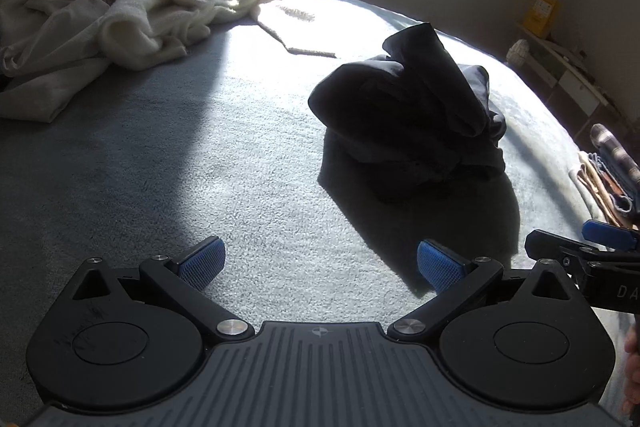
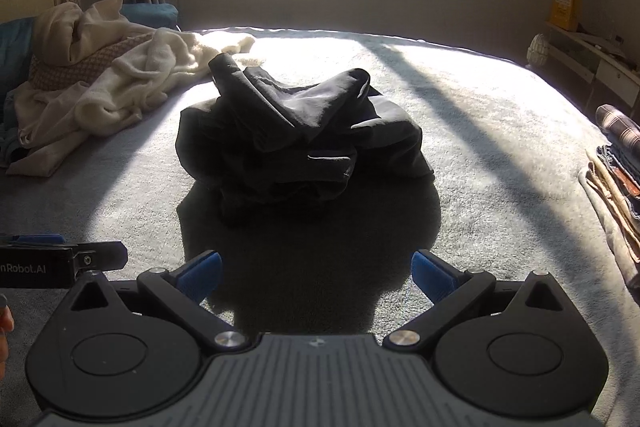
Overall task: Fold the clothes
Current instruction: 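Grasp the dark grey shorts with the left tool while the right tool grasps them too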
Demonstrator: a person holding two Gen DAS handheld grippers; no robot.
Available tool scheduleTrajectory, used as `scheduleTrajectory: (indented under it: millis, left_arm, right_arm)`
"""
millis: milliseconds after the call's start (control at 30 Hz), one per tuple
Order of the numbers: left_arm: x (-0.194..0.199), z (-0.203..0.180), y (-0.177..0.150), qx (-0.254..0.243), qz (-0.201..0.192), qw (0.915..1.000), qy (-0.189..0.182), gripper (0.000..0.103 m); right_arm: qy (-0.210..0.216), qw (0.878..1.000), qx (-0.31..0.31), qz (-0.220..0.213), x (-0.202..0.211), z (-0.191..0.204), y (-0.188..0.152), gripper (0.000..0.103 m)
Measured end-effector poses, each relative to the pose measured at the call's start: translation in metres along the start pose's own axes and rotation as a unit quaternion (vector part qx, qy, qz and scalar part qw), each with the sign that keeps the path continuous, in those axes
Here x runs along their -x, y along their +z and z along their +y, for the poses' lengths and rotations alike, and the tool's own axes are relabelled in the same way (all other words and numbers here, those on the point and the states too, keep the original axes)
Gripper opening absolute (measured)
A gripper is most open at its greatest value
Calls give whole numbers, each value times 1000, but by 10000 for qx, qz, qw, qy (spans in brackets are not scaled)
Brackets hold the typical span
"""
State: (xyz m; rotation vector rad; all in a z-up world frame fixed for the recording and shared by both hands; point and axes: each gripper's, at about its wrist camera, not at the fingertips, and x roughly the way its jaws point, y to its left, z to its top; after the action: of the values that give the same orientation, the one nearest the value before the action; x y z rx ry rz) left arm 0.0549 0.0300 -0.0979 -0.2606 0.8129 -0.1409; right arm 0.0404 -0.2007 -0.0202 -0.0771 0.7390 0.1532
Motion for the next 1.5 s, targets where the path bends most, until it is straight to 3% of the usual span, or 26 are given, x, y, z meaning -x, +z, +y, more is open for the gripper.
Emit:
scheduleTrajectory:
  millis: [167,333,467,567,733,800,900,1000,1267,1400,1500]
  left_arm:
    - [-27,-11,5,-524,-154,9983,-184,101]
    - [-52,-35,8,-1371,-473,9891,-269,95]
    - [-73,-50,10,-1977,-623,9778,-314,74]
    - [-78,-49,12,-1959,-572,9783,-345,56]
    - [-85,-47,16,-1930,-487,9792,-398,51]
    - [-89,-46,17,-1918,-453,9795,-419,33]
    - [-93,-45,19,-1900,-402,9799,-451,12]
    - [-81,-38,20,-1776,-389,9818,-556,8]
    - [0,1,23,-1118,-467,9870,-1052,6]
    - [44,40,20,-504,-371,9904,-1231,6]
    - [58,70,22,-134,-315,9943,-1008,6]
  right_arm:
    - [167,9995,248,43,-18,-7,32,103]
    - [310,9985,419,174,-41,-10,53,103]
    - [564,9970,347,397,-70,-17,58,101]
    - [853,9940,10,678,-94,-25,58,91]
    - [1327,9820,-997,901,-135,-43,61,70]
    - [1489,9756,-1314,934,-142,-51,63,42]
    - [1660,9707,-1521,841,-138,-59,68,23]
    - [1826,9678,-1574,719,-123,-63,71,11]
    - [2406,9455,-2009,885,-70,-70,61,8]
    - [2866,9220,-2308,1206,-40,-72,42,8]
    - [3085,9016,-2545,1647,-27,-73,18,8]
